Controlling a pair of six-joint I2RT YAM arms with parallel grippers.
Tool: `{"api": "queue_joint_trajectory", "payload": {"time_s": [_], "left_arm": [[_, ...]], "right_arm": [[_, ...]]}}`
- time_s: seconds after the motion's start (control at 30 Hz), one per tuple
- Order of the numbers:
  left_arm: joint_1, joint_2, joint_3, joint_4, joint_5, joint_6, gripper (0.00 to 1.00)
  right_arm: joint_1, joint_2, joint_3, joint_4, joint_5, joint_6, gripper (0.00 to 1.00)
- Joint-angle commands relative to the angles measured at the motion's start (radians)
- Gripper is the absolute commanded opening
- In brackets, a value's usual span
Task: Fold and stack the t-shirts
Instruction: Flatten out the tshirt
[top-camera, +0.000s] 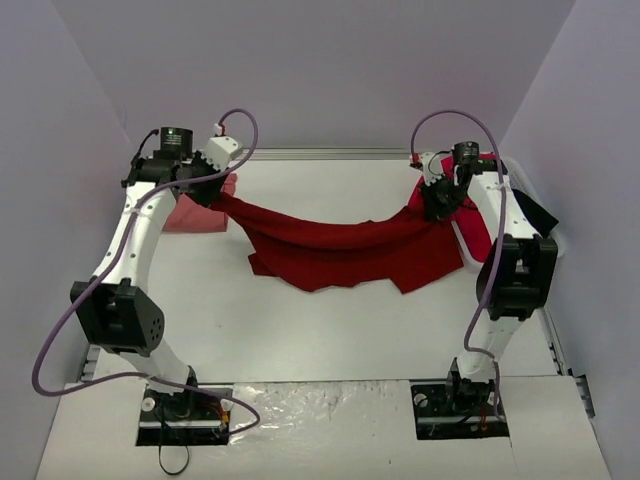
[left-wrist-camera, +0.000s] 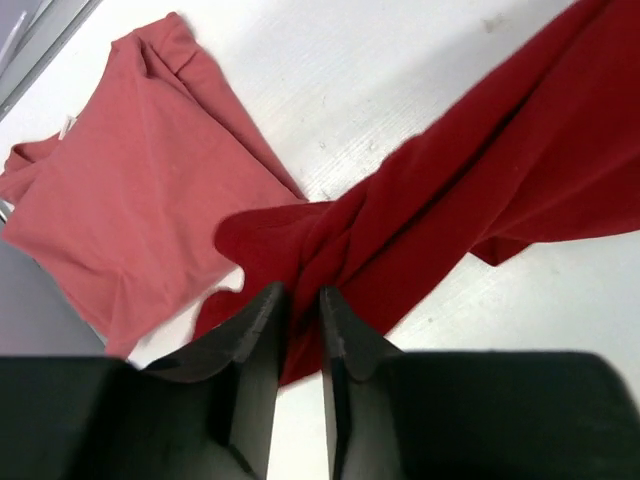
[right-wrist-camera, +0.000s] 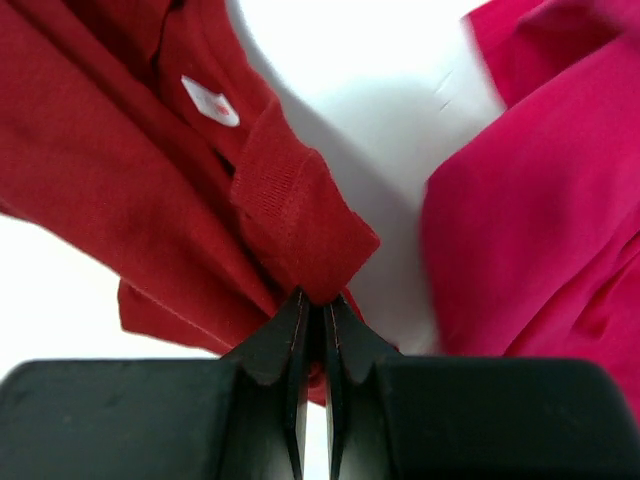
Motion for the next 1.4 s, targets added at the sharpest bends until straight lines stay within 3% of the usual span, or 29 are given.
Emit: {"api": "queue_joint_trajectory", "payload": {"time_s": [0.0,0.07,0.1,0.2,0.3,0.4,0.47,0.6,0.67,0.8,0.9,1.23,1.37], "left_arm": [[-0.016,0.03,0.018,0.096,-0.039,-0.023,0.22],[-0.026,0.065,0.015,0.122,-0.061,-0.018,0.3],[-0.039,0.073,0.012,0.13,-0.072,-0.017,0.61],[-0.055,0.076,-0.02,0.17,-0.104,-0.02,0.73],[-0.063,0.052,-0.066,0.202,-0.117,-0.017,0.76],[-0.074,0.021,-0.107,0.181,-0.091,0.018,0.77],[-0.088,0.0,-0.153,0.132,-0.065,0.095,0.76],[-0.106,-0.046,-0.332,0.167,-0.137,0.222,0.71],[-0.105,-0.077,-0.482,0.283,-0.236,0.285,0.7],[-0.086,-0.068,-0.595,0.408,-0.338,0.334,0.67],[-0.074,-0.004,-0.598,0.44,-0.345,0.338,0.61],[-0.065,0.133,-0.549,0.577,-0.407,0.311,0.6],[-0.065,0.171,-0.528,0.56,-0.388,0.313,0.42]], "right_arm": [[0.0,0.1,0.141,0.016,0.025,0.048,0.0],[0.004,0.154,0.187,0.016,0.037,0.057,0.0],[0.004,0.168,0.198,0.016,0.037,0.06,0.0],[0.009,0.199,0.204,0.018,0.036,0.065,0.02],[0.014,0.205,0.195,0.023,0.033,0.066,0.02],[0.014,0.197,0.185,0.024,0.031,0.066,0.08],[0.014,0.189,0.185,0.024,0.033,0.066,0.26],[0.014,0.171,0.173,0.024,0.034,0.068,0.35],[0.014,0.16,0.158,0.026,0.034,0.068,0.36],[0.014,0.157,0.139,0.023,0.039,0.066,0.36],[0.014,0.157,0.13,0.024,0.039,0.068,0.36],[0.014,0.165,0.11,0.026,0.054,0.068,0.36],[0.014,0.176,0.113,0.026,0.062,0.069,0.35]]}}
